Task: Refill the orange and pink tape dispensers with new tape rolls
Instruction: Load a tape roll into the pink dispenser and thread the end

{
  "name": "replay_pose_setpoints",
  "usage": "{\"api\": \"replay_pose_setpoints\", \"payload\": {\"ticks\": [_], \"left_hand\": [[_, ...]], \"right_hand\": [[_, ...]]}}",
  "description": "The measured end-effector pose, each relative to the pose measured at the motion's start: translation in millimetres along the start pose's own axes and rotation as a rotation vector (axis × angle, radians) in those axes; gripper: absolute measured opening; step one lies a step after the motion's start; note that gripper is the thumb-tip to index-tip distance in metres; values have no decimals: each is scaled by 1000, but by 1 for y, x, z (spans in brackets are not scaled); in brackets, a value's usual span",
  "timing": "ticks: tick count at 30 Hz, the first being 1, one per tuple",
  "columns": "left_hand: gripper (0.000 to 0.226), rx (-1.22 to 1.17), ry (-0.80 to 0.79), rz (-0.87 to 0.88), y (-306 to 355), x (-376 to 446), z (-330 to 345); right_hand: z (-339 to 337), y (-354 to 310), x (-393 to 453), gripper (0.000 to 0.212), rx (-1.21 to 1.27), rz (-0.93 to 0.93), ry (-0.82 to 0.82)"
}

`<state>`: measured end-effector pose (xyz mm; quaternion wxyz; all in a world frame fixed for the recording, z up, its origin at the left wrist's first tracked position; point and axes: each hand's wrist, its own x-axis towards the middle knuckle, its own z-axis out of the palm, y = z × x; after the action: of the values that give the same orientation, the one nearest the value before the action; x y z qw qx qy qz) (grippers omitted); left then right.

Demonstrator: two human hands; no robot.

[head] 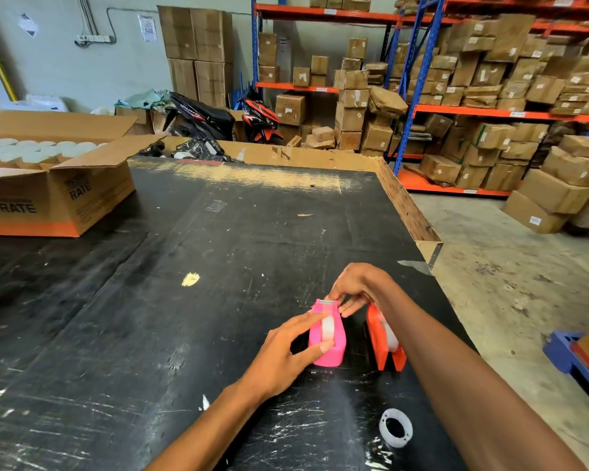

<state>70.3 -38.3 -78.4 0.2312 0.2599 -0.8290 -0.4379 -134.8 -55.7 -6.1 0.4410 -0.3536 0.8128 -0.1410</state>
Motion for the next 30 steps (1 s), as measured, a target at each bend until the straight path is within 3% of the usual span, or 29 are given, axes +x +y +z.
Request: {"api": "replay_pose_setpoints", "payload": {"ticks": [5,11,17,23,26,30], "left_hand": [[52,-32,8,-14,3,0,0],[54,-53,38,-18,7,1,2],[56,-84,45,-39,10,-3,4],[73,-138,48,-118,17,-6,0],[71,-56,139,-70,29,-5,-5],[50,43,217,101,60,-5,-1]], "right_hand": [[4,-1,-2,12,5,53,4],[4,0,-8,29,-14,2,41],[6,-2,-23,20,-174,-85,119],[-5,1,-53,32,-264,-273,386],[-14,13,-77,31,-233,-328,440],[-26,41,-119,27,-260,-328,468]]}}
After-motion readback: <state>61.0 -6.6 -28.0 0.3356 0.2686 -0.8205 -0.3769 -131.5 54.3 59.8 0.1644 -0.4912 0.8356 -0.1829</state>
